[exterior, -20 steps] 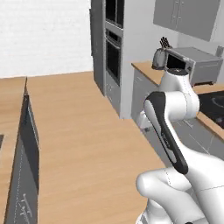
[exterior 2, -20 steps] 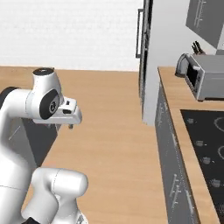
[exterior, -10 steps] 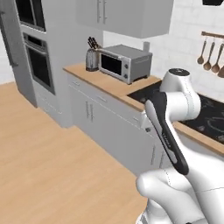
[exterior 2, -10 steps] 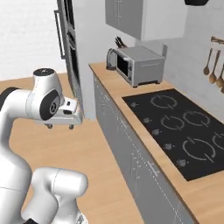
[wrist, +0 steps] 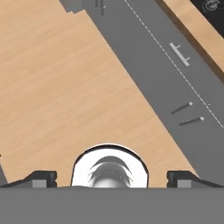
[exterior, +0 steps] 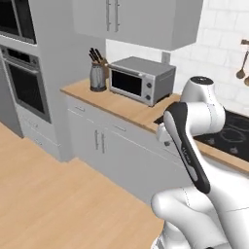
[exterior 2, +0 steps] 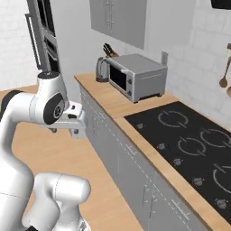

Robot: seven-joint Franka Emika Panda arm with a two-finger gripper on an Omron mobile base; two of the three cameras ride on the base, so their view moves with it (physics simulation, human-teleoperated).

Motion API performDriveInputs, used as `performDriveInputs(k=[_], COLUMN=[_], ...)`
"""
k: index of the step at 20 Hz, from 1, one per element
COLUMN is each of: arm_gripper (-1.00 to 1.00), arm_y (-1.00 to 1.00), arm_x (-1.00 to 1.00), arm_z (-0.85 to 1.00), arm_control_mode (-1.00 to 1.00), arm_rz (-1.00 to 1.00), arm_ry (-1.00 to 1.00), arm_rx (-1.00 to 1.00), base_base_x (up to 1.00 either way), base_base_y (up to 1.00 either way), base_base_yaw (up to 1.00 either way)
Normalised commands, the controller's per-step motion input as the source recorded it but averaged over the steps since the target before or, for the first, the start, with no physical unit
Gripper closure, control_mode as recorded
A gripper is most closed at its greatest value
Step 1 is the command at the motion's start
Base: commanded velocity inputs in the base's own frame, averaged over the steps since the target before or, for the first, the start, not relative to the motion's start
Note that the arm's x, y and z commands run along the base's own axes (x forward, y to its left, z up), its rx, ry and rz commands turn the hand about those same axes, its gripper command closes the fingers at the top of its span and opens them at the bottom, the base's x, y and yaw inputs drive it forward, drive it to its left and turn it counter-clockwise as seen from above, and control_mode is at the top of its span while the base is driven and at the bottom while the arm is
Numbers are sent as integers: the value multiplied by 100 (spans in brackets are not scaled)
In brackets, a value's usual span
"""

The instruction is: Navigate to the microwave.

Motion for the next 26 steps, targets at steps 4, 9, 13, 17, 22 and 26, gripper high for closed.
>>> performDriveInputs(k=[4, 9, 13, 17, 22, 26], arm_gripper=[-100, -100, -100, -100, -100, -100], arm_y=[0, 0, 0, 0, 0, 0], arm_x=[0, 0, 0, 0, 0, 0], arm_z=[0, 0, 0, 0, 0, 0], arm_control_mode=[100, 100, 100, 100, 100, 100], arm_rz=[0, 0, 0, 0, 0, 0], arm_ry=[0, 0, 0, 0, 0, 0], arm_rx=[0, 0, 0, 0, 0, 0], base_base_x=[100, 92, 76, 59, 29, 26], base_base_y=[100, 100, 100, 100, 100, 100], base_base_yaw=[-25, -32, -35, -29, -26, -26])
